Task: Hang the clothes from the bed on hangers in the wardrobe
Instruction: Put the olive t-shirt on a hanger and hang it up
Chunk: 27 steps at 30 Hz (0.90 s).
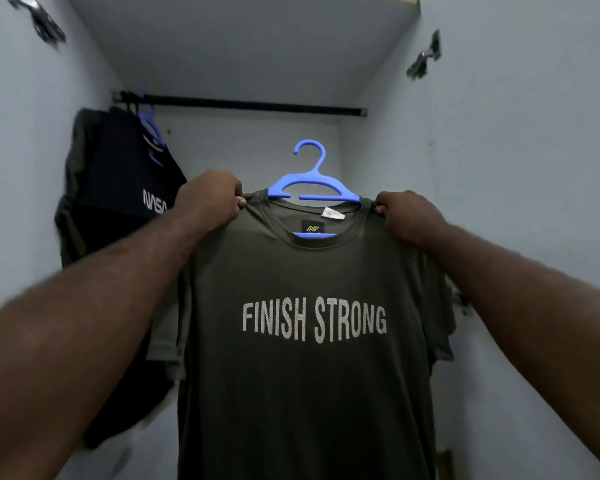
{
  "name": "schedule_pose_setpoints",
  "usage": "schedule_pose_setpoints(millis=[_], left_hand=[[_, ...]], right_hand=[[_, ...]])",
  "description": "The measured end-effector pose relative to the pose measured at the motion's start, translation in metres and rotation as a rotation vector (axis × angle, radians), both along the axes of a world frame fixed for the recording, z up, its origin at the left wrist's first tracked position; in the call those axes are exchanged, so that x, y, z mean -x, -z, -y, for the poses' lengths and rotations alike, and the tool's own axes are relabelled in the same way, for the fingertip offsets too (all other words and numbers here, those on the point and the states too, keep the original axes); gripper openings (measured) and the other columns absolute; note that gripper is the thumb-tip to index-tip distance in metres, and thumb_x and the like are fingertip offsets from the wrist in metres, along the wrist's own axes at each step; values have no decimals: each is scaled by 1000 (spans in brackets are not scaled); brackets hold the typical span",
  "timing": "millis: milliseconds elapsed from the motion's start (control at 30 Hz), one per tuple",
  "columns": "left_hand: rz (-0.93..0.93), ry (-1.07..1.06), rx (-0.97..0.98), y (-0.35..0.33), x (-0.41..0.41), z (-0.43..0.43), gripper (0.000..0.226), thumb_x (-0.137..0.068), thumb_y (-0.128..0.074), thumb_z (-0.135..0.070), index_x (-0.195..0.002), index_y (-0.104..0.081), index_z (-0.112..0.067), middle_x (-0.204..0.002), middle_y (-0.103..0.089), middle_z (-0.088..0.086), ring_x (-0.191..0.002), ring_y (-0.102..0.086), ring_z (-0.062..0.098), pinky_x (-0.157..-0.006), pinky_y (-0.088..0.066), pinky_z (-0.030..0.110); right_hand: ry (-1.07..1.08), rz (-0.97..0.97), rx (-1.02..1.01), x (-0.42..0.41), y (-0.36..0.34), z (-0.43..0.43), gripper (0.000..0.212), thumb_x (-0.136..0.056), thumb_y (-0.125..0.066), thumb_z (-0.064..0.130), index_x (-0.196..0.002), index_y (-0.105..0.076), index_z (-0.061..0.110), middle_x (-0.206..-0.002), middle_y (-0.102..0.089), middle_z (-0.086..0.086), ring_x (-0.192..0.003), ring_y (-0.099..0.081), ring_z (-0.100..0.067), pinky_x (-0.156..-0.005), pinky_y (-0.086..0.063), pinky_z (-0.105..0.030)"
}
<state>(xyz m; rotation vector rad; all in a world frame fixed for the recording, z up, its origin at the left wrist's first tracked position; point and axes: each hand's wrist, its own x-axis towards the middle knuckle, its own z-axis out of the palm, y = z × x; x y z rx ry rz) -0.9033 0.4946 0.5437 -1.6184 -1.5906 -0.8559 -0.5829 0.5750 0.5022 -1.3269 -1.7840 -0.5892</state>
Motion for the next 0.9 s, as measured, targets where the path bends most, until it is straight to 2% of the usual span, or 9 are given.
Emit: schedule_pose_setpoints(millis=[167,300,400,533,667,800,900], left_hand=[[52,41,-60,-49,18,-9,19,-89,-65,-27,-101,-72,-14,-104,-69,11,-97,-61,28,-86,-52,39],[34,20,-71,-80,27,-13,20,-91,-59,-18,-107,-68,-9,-106,-67,11,-94,-59,25,-87,-49,34],[-2,-66,-90,-96,37,-20,17,-92,-60,-23,-102,-67,-10,-100,-65,9,-89,-57,22,-82,-47,33],[-66,-237,-134,-106,47,-36,20,-93,-60,-33,-83,-59,-15,-89,-63,9,-81,-54,22,-72,-42,33],[-81,-356,-181,-111,47,-57,25,-93,-59,-39,-91,-61,-14,-93,-61,9,-88,-57,27,-79,-49,37],[-131,-516,-232,-112,49,-79,28,-95,-54,-42,-96,-59,-15,-94,-57,6,-87,-54,25,-73,-43,34],[-156,-637,-268,-116,58,-90,30,-96,-50,-44,-100,-60,-16,-101,-61,7,-90,-58,27,-70,-41,33]], right_hand=[[-63,-56,-129,28,-48,-47,21,-100,-47,24,-109,-63,14,-103,-64,-17,-91,-58,-36,-73,-47,-38],[-136,-81,-205,49,-83,-82,21,-100,-47,22,-107,-65,13,-103,-66,-17,-93,-59,-36,-74,-47,-38],[-191,-94,-230,66,-101,-113,21,-101,-47,21,-108,-65,13,-103,-66,-16,-93,-58,-35,-71,-43,-35],[-252,-114,-249,89,-120,-157,19,-99,-47,19,-106,-65,16,-102,-65,-12,-84,-52,-28,-66,-38,-32],[-306,-137,-239,109,-130,-206,18,-93,-51,11,-104,-63,19,-97,-63,-9,-83,-53,-27,-66,-41,-32],[-408,-163,-224,138,-135,-252,12,-95,-51,16,-97,-62,20,-98,-64,-11,-82,-54,-29,-67,-44,-33],[-490,-162,-225,166,-141,-279,12,-96,-49,20,-95,-60,23,-98,-64,-10,-82,-55,-29,-69,-47,-35]])
